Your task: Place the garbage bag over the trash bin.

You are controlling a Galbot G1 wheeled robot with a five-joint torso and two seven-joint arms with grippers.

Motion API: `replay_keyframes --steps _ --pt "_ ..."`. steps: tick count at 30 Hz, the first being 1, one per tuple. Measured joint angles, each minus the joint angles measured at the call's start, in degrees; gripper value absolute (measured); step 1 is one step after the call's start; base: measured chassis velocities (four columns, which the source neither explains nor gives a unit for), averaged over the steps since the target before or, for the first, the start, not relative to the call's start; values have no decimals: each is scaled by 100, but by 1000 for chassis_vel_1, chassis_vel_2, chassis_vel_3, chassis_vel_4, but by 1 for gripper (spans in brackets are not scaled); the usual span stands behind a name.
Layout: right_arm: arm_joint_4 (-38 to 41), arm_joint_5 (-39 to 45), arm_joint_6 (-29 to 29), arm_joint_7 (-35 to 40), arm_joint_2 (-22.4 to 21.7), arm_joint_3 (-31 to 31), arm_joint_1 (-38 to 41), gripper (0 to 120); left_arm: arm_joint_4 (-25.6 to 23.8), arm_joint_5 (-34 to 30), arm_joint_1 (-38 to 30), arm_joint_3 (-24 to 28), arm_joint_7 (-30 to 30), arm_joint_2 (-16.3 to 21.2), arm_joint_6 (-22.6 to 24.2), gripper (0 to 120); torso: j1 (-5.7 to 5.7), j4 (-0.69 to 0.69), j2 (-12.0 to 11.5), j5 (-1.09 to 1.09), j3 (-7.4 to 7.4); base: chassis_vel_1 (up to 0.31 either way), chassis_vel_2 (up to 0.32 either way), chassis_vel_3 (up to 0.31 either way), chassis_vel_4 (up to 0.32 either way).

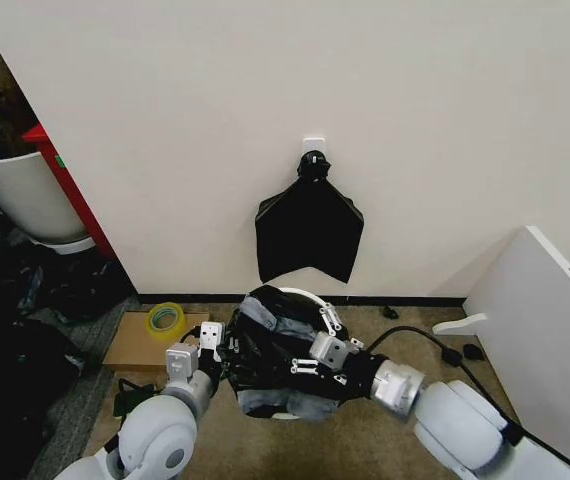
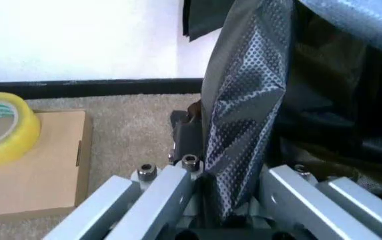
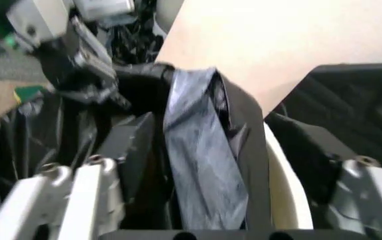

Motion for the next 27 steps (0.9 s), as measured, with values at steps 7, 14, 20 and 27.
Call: replay_keyframes --steps 7,14,20,27 --pt "-305 -112 -67 -71 -9 -235 305 35 11 -65 -48 26 -36 5 -12 0 0 0 0 1 0 0 0 0 0" --pt "-361 -184 -37 -99 15 -366 385 12 33 -106 -56 36 -55 -28 -23 0 0 0 0 1 0 0 0 0 0" --pt "-367 -186 33 -67 -5 -322 347 0 35 -160 -55 31 -65 -33 -26 0 0 0 0 0 0 0 0 0 0" --pt "-286 709 -87 127 6 -198 296 0 65 195 -8 22 135 26 -121 0 0 -2 0 0 0 0 0 0 0"
